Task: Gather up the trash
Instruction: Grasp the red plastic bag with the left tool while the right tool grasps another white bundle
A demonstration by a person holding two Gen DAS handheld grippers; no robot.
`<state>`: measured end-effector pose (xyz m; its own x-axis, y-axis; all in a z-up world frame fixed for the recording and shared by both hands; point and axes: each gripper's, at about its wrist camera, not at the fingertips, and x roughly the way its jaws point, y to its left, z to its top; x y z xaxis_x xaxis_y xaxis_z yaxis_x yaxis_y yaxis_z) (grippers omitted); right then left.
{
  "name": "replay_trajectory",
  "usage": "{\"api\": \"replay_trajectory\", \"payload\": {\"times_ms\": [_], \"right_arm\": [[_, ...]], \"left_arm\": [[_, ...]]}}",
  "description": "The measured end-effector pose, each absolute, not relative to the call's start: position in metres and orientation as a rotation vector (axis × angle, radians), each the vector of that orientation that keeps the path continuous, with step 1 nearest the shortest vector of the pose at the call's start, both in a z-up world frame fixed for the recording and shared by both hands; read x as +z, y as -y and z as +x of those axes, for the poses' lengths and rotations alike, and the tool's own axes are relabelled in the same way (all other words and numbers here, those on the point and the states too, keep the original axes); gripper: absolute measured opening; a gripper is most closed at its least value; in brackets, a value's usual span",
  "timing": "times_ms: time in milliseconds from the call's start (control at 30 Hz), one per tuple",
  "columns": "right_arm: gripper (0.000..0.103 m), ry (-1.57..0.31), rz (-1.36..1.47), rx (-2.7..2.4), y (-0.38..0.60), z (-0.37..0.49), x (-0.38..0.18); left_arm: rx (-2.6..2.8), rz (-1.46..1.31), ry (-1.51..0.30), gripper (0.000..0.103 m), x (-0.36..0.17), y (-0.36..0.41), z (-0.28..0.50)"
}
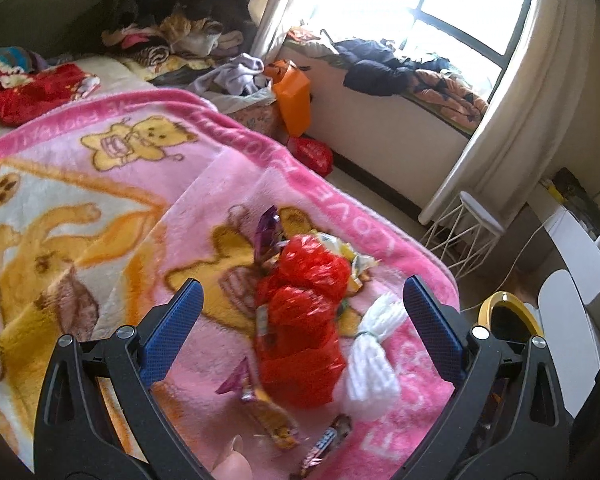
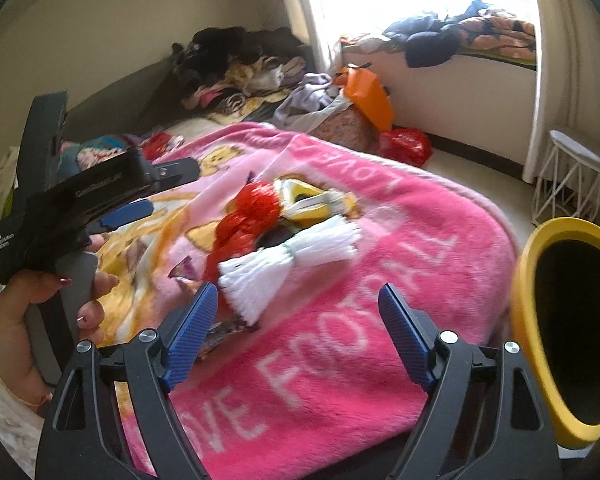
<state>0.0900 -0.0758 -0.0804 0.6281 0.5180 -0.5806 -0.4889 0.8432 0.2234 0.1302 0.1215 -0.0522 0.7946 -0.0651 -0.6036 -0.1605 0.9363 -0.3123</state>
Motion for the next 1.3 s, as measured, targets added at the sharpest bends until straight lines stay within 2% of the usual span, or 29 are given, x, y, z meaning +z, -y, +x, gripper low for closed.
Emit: {"api": "replay_trajectory", "payload": {"times_ms": [100, 333, 467, 567, 633, 733, 800, 1000, 1067, 1167, 1200, 1233, 1300], "right_arm": [[0.08, -0.688, 0.03, 0.593, 0.062, 0.092, -0.084], [0.08, -0.756, 0.091, 0.611, 0.049, 0.114, -0.099], [0.074, -0.792, 0.107, 0.632, 0.041, 0.123, -0.104], [0.067, -0.817, 0.113, 0.651, 0.036, 0.127, -0.109], [0.045, -0.83, 0.112, 0.673, 0.034, 0.127, -0.112], [0.025, -0.843, 0.105, 0.695, 0.034, 0.125, -0.116], [0.017, -0.843, 0.105, 0.696, 0.038, 0.123, -0.116], [0.014, -0.826, 0.107, 0.682, 0.055, 0.116, -0.112], [0.014, -0.812, 0.108, 0.673, 0.061, 0.113, -0.109], [0.014, -0.797, 0.112, 0.664, 0.068, 0.111, -0.105], [0.014, -0.793, 0.111, 0.662, 0.07, 0.111, -0.104], [0.014, -0.785, 0.111, 0.659, 0.072, 0.109, -0.102], [0.014, -0.777, 0.111, 0.656, 0.077, 0.108, -0.101]], "left_arm": [[0.04, -0.377, -0.681, 0.09, -0.059, -0.127, 0.131], [-0.008, -0.466, -0.719, 0.062, -0.074, -0.139, 0.133], [-0.041, -0.514, -0.737, 0.052, -0.08, -0.144, 0.136], [-0.059, -0.523, -0.751, 0.046, -0.083, -0.143, 0.138], [-0.067, -0.522, -0.761, 0.04, -0.085, -0.14, 0.14], [-0.084, -0.517, -0.771, 0.037, -0.087, -0.134, 0.143], [-0.088, -0.505, -0.778, 0.037, -0.089, -0.129, 0.146], [-0.091, -0.446, -0.798, 0.037, -0.093, -0.112, 0.149], [-0.087, -0.416, -0.804, 0.033, -0.095, -0.106, 0.15], [-0.073, -0.393, -0.808, 0.019, -0.096, -0.099, 0.15], [-0.069, -0.391, -0.805, 0.007, -0.095, -0.097, 0.149], [-0.068, -0.385, -0.803, 0.002, -0.095, -0.096, 0.149], [-0.075, -0.365, -0.792, 0.0, -0.092, -0.09, 0.147]]}}
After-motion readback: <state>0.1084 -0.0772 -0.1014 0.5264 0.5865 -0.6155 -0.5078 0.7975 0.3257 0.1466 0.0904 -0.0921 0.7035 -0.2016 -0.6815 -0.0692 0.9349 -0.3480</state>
